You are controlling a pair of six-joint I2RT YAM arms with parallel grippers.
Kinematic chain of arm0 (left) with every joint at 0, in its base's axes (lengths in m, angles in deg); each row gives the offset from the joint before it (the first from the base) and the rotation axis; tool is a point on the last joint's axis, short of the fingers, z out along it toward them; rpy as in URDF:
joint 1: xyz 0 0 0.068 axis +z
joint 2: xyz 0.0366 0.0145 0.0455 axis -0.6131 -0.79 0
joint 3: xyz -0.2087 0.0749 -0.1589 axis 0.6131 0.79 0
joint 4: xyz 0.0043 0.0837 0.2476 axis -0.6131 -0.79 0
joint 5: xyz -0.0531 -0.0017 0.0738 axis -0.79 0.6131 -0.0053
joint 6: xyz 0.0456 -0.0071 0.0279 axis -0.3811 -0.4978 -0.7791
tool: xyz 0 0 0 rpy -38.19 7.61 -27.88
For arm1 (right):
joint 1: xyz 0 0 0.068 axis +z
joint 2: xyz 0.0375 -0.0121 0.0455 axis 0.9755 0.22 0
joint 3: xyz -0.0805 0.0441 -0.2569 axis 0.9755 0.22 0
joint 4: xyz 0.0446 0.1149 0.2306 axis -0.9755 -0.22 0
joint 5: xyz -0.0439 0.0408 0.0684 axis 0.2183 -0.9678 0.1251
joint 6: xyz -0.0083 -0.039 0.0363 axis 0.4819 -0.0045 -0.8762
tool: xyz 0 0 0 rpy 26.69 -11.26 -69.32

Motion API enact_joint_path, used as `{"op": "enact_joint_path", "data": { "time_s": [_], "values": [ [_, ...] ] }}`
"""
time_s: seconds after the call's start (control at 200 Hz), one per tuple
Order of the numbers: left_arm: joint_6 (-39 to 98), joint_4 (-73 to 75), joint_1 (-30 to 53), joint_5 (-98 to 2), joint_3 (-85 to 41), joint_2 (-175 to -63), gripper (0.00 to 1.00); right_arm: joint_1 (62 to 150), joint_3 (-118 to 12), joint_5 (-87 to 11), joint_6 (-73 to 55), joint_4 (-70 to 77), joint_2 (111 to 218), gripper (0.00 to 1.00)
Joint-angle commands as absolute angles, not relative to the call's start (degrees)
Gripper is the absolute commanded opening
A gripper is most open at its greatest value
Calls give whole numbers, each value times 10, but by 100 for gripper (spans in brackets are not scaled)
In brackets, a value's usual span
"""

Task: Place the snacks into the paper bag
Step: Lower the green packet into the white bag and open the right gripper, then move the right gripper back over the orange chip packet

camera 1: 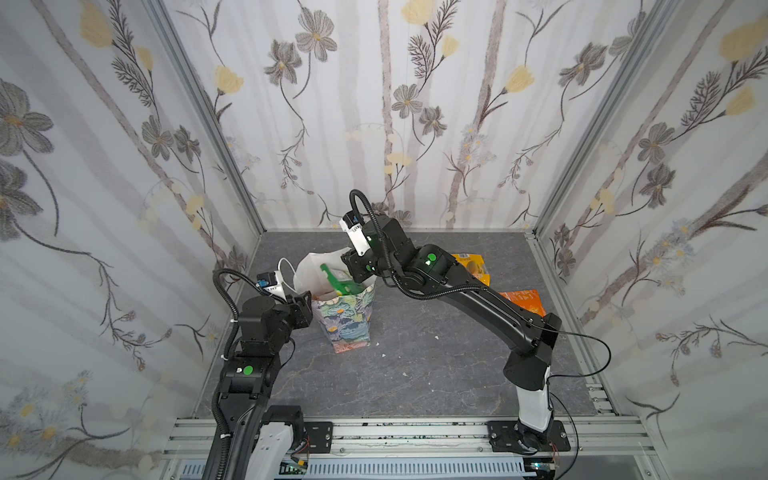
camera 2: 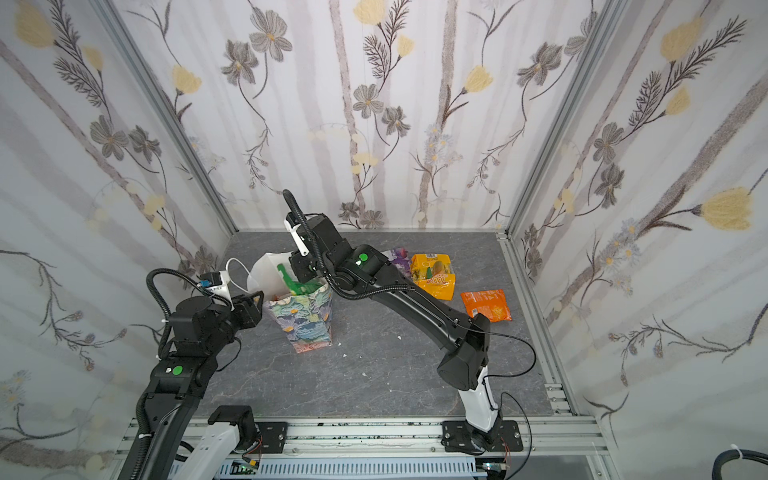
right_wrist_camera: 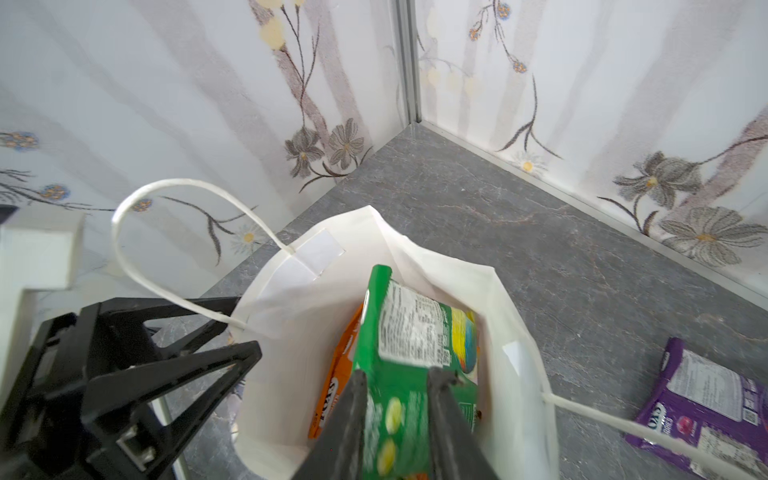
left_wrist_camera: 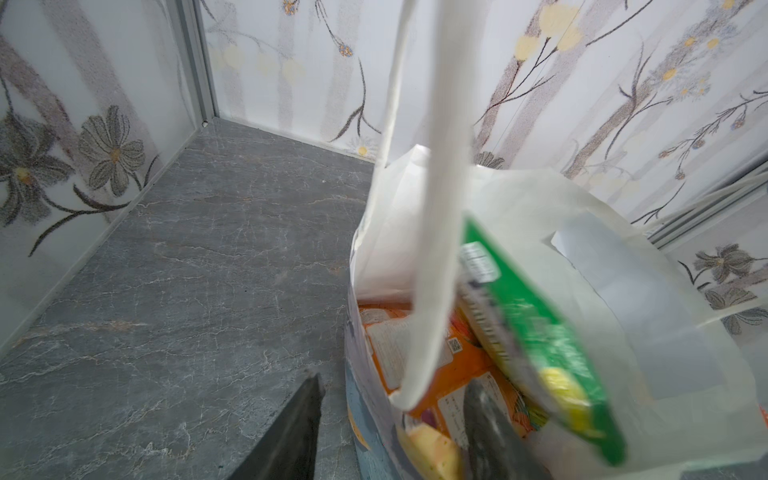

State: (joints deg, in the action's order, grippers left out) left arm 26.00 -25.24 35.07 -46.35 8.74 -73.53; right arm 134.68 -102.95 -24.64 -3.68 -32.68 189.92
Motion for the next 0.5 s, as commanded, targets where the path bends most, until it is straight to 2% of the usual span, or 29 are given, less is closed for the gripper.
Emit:
{"op": "enact_joint_path", "data": {
  "time_s": [0.0, 0.1, 0.29, 0.495],
  "values": [
    [254, -246, 351, -460, 88, -737, 54, 1351, -1036, -327, -38, -288, 1895, 31],
    [254, -246, 351, -459, 88, -736, 54, 1356, -1036, -356, -36, -288, 1889, 34],
    [254, -245, 351, -460, 88, -735, 54, 1356, -1036, -298, -15, -326, 1876, 32],
    [254, -246, 351, -458, 88, -733, 54, 1356, -1036, -286, -7, -340, 1870, 31]
  ]
}}
